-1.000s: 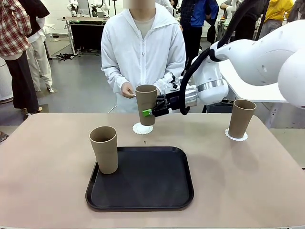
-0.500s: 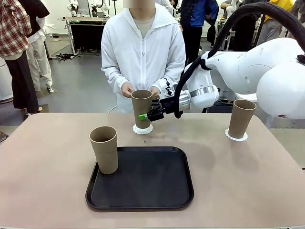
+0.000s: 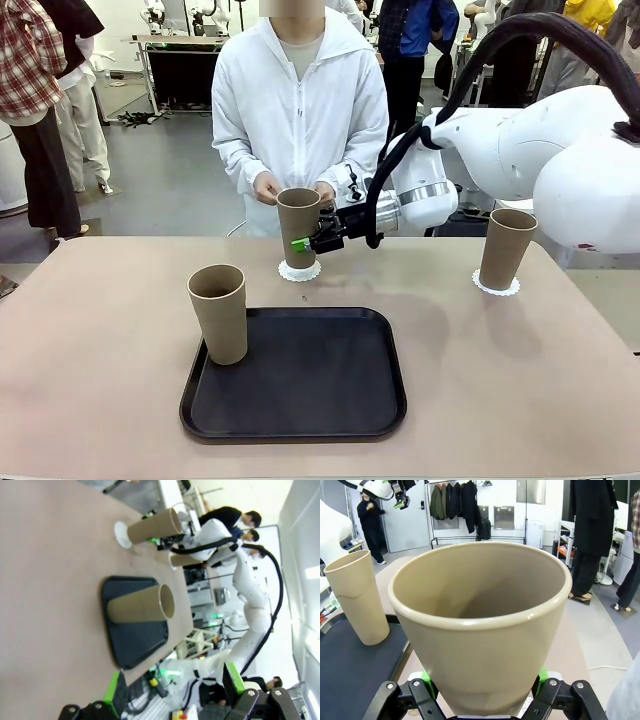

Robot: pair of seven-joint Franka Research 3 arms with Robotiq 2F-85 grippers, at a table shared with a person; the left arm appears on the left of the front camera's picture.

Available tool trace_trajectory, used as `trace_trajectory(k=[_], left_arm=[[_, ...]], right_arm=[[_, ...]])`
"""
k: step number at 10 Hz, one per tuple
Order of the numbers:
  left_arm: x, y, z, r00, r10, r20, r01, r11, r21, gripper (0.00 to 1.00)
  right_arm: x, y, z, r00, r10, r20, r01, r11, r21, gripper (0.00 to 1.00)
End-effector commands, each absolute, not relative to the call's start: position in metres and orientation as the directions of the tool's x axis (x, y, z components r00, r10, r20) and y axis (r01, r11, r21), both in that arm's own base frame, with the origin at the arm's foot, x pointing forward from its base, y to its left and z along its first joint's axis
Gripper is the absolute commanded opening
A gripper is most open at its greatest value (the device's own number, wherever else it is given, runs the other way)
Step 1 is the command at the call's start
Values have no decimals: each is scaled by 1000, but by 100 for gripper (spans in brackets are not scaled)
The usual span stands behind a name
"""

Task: Place coasters on the table and set cups on them.
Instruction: Take one Reusable plastic cup from the Flat Tray and place it on a coaster set by the human.

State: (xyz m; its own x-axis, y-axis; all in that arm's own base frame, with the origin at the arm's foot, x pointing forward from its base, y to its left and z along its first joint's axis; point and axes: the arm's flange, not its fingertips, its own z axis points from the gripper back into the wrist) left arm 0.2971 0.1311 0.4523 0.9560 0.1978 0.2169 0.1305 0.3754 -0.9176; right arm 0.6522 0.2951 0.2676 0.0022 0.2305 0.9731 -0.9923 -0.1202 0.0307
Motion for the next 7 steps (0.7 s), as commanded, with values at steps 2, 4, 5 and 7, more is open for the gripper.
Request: trace_trajectory(k=[2,4,5,7], left_arm=[[296,132,452,952,201,230,146,363,-920,100],[296,132,452,952,201,230,146,363,-920,100],[296,132,452,952,201,230,146,363,-920,100],[296,132,452,952,201,230,146,363,-920,100]], right_arm=[[662,297,262,13,214,977,-989,-141,44,83],[662,299,258,19,217,976,-988,-147,52,83],[662,299,257,23,217,976,-987,-148,56,83],[663,299,253,35,225,974,-987,-147,69,83]])
